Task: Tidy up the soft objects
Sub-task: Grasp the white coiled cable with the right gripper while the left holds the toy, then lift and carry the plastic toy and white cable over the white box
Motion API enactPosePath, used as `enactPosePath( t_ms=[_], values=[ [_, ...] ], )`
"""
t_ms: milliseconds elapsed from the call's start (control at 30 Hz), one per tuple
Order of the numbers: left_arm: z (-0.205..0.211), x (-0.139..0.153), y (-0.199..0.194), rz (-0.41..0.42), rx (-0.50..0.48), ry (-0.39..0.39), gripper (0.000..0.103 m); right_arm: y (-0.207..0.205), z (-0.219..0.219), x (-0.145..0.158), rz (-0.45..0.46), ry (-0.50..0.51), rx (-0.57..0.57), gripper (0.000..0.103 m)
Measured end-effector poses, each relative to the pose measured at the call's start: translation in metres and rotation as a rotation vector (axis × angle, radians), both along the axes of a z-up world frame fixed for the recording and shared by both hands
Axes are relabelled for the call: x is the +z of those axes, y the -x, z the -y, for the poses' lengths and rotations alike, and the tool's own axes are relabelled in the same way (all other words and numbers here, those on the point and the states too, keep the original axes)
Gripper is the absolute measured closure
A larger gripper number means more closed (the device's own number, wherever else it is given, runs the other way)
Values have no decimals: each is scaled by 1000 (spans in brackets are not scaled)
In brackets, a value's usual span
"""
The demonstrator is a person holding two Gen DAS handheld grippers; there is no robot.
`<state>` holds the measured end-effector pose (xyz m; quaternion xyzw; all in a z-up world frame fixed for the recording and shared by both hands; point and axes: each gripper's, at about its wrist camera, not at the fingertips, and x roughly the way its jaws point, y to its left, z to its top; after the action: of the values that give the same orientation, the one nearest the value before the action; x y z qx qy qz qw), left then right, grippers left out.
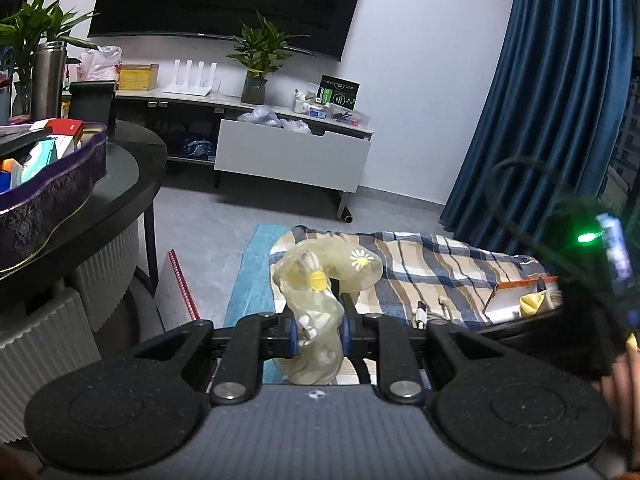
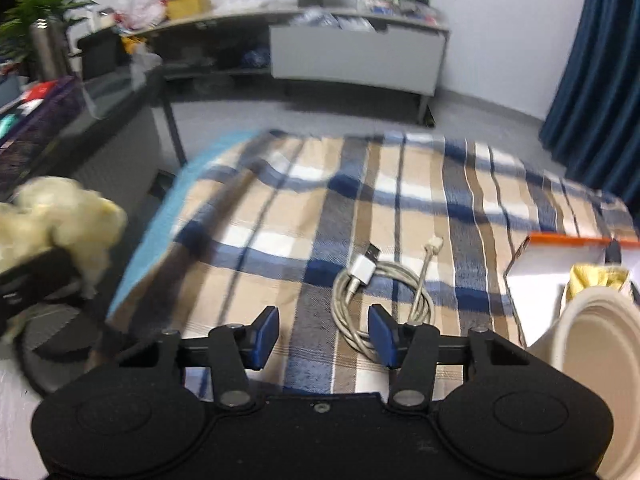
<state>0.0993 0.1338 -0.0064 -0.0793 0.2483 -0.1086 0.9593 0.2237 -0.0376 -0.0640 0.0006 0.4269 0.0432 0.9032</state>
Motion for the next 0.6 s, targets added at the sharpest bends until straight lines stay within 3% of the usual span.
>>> enactPosePath(
  t_ms=[67,100,133,167,367,600],
  values=[
    [1,1,-1,1,-3,5,82,-10,3,-10,-69,-24,-33,36],
    [1,-1,-1,-1,-2,8,82,-11,4,-12,-61,-43,-36,44],
    [1,-1,-2,-1,0,10,82,-11,4,-13,-54,-49,-36,60],
    [0,-1,-2,-2,5,11,82,-11,5,-14,-48,-50,-29,89],
    [-5,-4,-2,-12,16,37,82,0,13,-11,-62,-53,-13,93],
    [0,0,-1,4,4,30,82,21,17,22,-5,-191,44,92]
  ],
)
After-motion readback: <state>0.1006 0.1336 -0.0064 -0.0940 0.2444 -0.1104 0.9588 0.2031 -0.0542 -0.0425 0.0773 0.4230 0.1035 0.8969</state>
